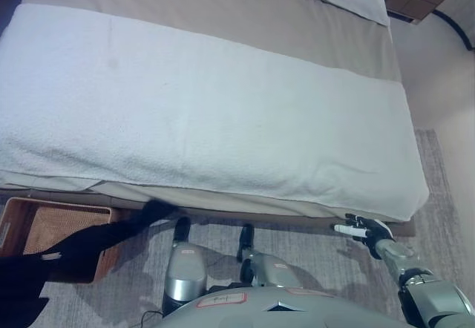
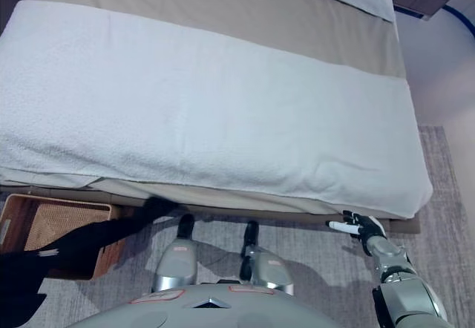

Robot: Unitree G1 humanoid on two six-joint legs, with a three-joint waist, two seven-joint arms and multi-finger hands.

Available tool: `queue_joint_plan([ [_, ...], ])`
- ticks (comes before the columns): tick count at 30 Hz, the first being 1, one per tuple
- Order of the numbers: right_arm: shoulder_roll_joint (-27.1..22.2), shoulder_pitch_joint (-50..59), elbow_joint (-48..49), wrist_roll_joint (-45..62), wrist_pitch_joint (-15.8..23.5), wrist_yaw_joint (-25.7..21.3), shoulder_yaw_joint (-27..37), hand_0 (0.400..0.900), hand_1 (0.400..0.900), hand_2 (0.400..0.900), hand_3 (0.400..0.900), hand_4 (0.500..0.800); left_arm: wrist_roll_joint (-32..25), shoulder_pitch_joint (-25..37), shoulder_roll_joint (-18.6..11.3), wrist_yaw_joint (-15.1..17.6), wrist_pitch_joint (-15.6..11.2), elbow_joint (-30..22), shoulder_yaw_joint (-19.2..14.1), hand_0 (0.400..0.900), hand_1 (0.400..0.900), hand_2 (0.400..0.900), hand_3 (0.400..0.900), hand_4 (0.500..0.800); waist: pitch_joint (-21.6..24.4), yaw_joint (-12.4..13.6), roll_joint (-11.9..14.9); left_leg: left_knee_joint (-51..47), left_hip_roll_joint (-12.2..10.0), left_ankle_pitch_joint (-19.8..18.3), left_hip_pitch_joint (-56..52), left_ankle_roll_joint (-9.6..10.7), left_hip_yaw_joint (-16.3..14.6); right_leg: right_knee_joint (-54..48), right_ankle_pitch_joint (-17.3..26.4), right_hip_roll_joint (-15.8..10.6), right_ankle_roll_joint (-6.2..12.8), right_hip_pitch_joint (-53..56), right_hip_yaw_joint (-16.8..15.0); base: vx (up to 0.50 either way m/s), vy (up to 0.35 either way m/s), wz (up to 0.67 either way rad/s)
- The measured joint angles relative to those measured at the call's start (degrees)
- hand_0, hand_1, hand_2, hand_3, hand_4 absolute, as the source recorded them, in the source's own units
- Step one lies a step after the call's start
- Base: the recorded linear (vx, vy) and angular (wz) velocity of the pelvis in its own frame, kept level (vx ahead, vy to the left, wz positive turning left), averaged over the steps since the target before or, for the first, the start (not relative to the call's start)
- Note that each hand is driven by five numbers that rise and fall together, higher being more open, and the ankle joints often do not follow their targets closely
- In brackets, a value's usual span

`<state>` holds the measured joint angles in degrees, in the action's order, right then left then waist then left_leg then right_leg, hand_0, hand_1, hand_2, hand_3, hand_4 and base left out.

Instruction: Put the clothes on the bed into the basket.

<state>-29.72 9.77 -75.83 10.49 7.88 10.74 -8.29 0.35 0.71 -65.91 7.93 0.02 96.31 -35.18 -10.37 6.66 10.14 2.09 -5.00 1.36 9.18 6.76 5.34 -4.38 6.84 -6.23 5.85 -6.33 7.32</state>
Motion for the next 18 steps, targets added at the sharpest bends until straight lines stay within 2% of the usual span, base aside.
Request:
queue_joint_plan([
  [5, -0.02, -0.07, 0.48, 0.0, -0.03, -0.01, 0.03, 0.9, 0.9, 0.9, 0.9, 0.8, 0.1, 2.75, -0.56, 0.0, -0.05, -0.07, 2.01, 0.4, 0.4, 0.4, 0.4, 0.5, -0.15, -0.12, -0.21, -0.49, 1.31, 0.0, 0.43, -0.03, 0.16, 0.98, -0.07, -1.64, 0.1, -0.9, 0.64, 0.0, 0.095, 0.0],
  [11, 0.0, -1.04, 1.01, -0.04, -0.14, 0.04, 0.03, 0.9, 0.9, 0.9, 0.9, 0.8, 1.81, 4.63, -1.25, 0.0, -0.09, -0.21, 2.49, 0.4, 0.4, 0.4, 0.4, 0.5, -0.09, -0.18, -0.12, -0.26, 2.46, 0.02, 0.11, -0.78, -0.73, 1.16, -0.05, -2.87, 0.1, -0.98, 0.2, 0.01, 0.076, -0.1],
  [18, 0.02, -1.16, 1.23, -1.44, -0.3, 0.06, 0.0, 0.9, 0.9, 0.9, 0.9, 0.8, 3.97, 8.96, -3.39, 0.02, -0.18, -0.69, 7.45, 0.4, 0.4, 0.4, 0.4, 0.5, 0.63, -0.81, 0.9, 0.07, 2.58, -0.08, -0.06, -1.09, -1.52, 1.19, 0.29, -2.92, 0.07, -1.2, -0.42, -0.03, 0.035, -0.09],
])
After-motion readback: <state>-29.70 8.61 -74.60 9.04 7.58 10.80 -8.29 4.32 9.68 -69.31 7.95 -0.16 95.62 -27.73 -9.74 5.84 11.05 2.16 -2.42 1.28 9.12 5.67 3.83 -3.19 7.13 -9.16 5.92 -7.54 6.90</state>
